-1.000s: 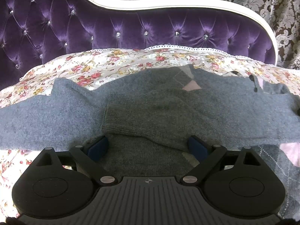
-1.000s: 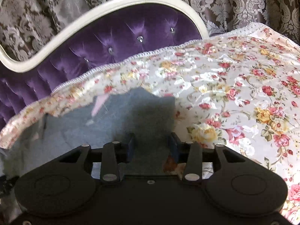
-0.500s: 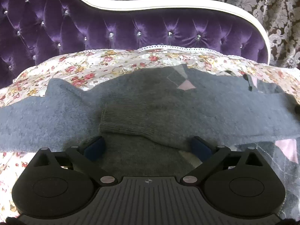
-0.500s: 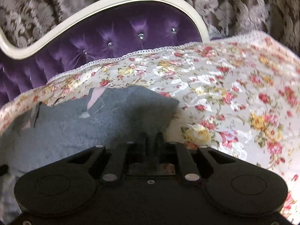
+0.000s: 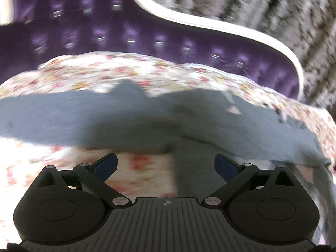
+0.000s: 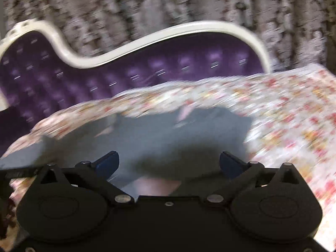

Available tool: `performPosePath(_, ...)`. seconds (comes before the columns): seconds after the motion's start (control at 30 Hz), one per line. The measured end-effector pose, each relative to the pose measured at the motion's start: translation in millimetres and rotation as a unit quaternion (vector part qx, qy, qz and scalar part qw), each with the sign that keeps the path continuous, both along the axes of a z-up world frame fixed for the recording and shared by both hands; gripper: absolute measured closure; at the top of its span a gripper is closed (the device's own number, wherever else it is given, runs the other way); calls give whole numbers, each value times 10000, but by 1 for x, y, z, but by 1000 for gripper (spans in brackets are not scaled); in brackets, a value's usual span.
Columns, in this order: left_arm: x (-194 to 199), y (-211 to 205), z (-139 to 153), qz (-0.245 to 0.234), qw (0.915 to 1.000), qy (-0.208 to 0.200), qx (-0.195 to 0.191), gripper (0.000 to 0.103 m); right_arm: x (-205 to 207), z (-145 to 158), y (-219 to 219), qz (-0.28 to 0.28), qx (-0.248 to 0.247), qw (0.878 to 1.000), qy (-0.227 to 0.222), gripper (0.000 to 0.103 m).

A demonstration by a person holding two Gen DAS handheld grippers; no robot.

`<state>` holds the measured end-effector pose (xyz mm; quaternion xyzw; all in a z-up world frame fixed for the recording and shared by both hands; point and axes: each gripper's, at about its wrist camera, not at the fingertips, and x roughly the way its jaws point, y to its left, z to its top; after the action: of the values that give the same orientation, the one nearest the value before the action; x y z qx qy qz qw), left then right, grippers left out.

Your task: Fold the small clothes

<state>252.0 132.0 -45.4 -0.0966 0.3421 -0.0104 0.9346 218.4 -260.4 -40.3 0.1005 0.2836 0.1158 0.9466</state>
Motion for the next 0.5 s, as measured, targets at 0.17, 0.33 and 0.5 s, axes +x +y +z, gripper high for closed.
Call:
performPosePath(0.17,-13,74,2,774,9969,-11,-170,3,-30,-12,42,540,292,9980,141,1)
performPosePath(0.33,-29,147,-1,1480,9875,-105,-530,3,-48,-22,74,874,311,9956,107,1)
performPosePath(0.5,-36,193,-9,1934,9790,-182,-623,3,-59,-21,92,1050,265,9941,43,1)
